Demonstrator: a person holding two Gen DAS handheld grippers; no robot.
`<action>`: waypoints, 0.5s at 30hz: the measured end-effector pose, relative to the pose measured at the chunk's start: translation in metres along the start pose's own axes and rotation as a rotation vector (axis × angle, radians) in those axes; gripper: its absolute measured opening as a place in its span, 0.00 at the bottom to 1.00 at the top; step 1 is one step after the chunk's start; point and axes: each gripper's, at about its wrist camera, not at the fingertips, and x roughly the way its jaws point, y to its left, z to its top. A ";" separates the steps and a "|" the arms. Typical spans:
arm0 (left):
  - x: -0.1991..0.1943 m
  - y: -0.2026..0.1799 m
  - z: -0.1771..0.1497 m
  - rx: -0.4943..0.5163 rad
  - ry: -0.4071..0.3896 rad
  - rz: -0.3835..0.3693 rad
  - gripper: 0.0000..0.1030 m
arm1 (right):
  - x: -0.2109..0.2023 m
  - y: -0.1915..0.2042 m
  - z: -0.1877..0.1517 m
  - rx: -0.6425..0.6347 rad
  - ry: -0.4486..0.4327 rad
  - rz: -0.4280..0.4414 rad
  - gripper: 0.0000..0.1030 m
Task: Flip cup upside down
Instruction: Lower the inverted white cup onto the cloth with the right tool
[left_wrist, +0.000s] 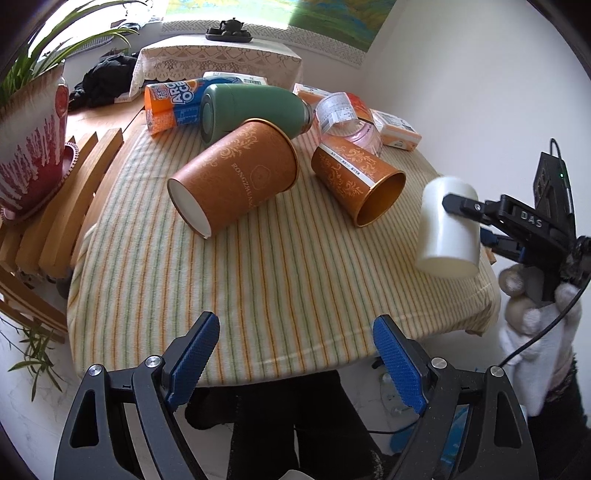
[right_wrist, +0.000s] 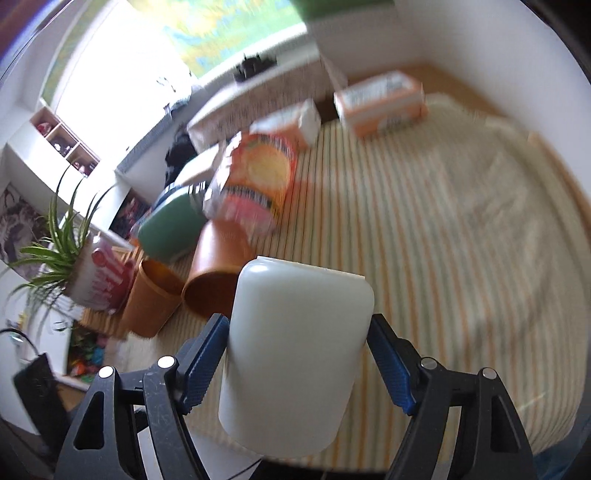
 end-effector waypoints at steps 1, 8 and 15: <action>0.000 -0.001 0.000 -0.001 0.001 -0.002 0.85 | -0.002 0.002 0.000 -0.023 -0.045 -0.026 0.71; 0.005 -0.002 -0.001 -0.007 0.012 -0.008 0.85 | -0.005 0.020 -0.008 -0.233 -0.305 -0.200 0.71; 0.005 -0.005 -0.002 -0.001 0.010 -0.006 0.85 | 0.006 0.026 -0.012 -0.285 -0.361 -0.245 0.71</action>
